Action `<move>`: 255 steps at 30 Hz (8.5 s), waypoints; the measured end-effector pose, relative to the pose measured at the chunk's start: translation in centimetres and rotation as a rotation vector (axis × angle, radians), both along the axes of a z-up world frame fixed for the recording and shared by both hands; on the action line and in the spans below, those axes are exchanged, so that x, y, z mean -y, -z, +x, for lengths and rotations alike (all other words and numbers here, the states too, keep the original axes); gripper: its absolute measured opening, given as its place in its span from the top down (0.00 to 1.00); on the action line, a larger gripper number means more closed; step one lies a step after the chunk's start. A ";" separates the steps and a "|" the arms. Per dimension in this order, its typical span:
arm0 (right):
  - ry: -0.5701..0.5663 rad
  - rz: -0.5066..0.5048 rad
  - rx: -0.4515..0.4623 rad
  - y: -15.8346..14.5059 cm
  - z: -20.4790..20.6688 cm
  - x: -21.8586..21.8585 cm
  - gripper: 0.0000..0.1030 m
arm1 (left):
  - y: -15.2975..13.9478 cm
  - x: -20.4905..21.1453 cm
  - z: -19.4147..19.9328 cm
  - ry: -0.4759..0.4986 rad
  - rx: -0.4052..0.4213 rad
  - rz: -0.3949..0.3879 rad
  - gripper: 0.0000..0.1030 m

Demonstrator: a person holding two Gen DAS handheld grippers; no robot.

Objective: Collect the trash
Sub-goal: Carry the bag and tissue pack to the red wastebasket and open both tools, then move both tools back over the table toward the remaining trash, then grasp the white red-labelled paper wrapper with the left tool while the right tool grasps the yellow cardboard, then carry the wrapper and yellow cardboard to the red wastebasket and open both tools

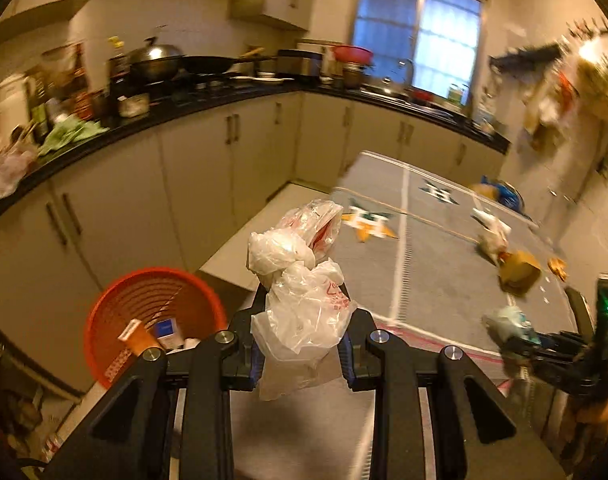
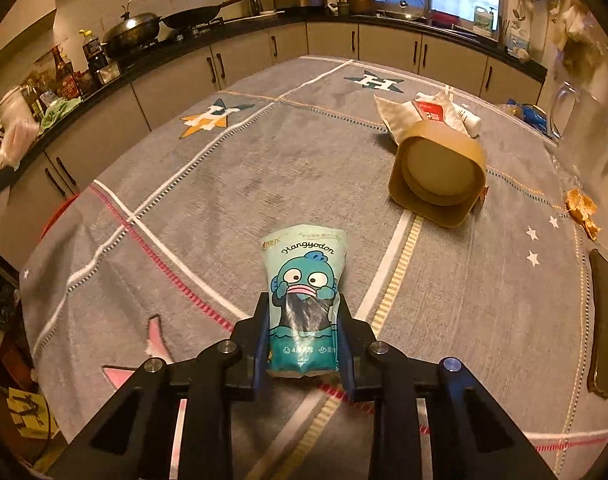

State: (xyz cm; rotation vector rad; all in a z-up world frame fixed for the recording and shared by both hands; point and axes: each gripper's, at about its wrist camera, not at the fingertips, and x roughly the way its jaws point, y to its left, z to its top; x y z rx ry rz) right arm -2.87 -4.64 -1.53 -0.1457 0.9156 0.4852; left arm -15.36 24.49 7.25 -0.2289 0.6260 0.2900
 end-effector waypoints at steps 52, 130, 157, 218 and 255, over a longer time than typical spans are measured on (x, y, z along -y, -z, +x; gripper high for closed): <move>-0.395 0.260 -0.132 -1.6 -2.6 -30.6 0.47 | 6.9 -17.6 -5.5 -0.215 -0.025 -0.186 0.34; 0.108 0.219 0.143 -0.8 11.2 7.9 0.20 | 0.3 18.5 25.7 0.531 -0.106 -0.009 0.17; 0.062 0.306 0.077 -0.5 9.8 9.0 0.80 | 6.3 25.5 35.5 0.696 -0.300 -0.113 0.66; 0.065 0.372 0.037 -0.5 8.3 9.7 0.81 | -6.1 15.0 10.9 0.426 0.019 0.092 0.62; -0.220 0.383 -0.026 -6.2 -5.0 -8.8 0.80 | 0.4 -10.4 -9.4 -0.212 0.056 0.021 0.62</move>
